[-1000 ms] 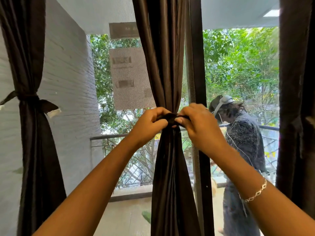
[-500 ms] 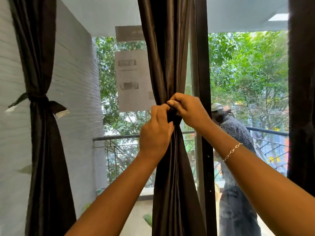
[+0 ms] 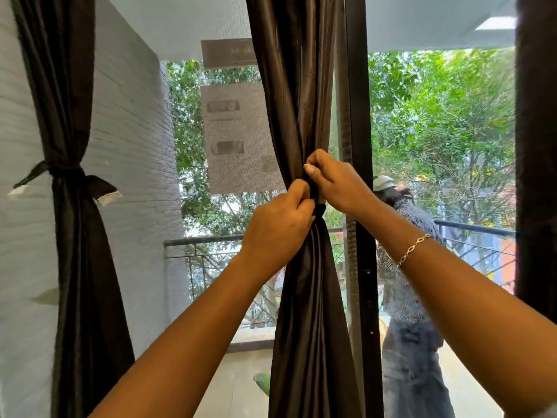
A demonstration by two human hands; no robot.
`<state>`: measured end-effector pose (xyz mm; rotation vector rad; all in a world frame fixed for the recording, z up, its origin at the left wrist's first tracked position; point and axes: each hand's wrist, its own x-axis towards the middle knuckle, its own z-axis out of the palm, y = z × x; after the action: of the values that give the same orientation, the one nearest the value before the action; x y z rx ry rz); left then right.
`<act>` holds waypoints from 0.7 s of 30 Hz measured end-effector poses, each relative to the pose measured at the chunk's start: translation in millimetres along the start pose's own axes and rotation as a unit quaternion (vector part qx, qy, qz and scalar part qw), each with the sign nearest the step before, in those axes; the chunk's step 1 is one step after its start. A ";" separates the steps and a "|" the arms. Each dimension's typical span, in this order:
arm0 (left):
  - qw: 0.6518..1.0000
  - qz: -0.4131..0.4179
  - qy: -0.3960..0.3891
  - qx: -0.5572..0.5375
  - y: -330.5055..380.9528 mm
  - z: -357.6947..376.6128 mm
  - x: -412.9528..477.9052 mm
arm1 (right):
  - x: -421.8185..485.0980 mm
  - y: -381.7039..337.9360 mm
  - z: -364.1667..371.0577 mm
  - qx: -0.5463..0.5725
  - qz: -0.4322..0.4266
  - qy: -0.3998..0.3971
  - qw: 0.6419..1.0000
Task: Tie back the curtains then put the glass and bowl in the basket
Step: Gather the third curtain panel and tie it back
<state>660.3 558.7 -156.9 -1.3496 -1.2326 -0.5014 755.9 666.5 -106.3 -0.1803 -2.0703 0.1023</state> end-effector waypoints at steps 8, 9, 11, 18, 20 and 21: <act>0.938 -0.119 -0.136 -0.297 -6.1 -1.0 11.2 | 2.0 2.3 4.1 0.029 -0.003 -0.005 1.000; 0.920 -0.140 -0.143 -0.336 -6.3 -2.6 13.5 | 2.2 1.4 4.8 0.032 -0.003 -0.003 0.999; 0.873 -0.192 -0.158 -0.419 -7.3 -5.2 18.3 | 2.5 0.2 6.3 0.033 0.002 0.003 0.999; 0.825 -0.261 -0.220 -0.450 -17.0 0.3 24.9 | -27.5 -1.6 3.4 0.228 0.077 0.025 0.970; 0.830 -0.261 -0.241 -0.431 -17.1 2.7 25.8 | -52.8 -4.6 15.9 0.201 0.088 0.135 0.966; 0.830 -0.262 -0.247 -0.425 -16.6 3.3 26.9 | -65.9 -7.5 23.8 0.185 0.095 0.170 0.963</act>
<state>654.1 567.3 -127.0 -1.9559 -1.9563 -1.2566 765.9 647.8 -173.5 -0.1530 -1.6530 0.5345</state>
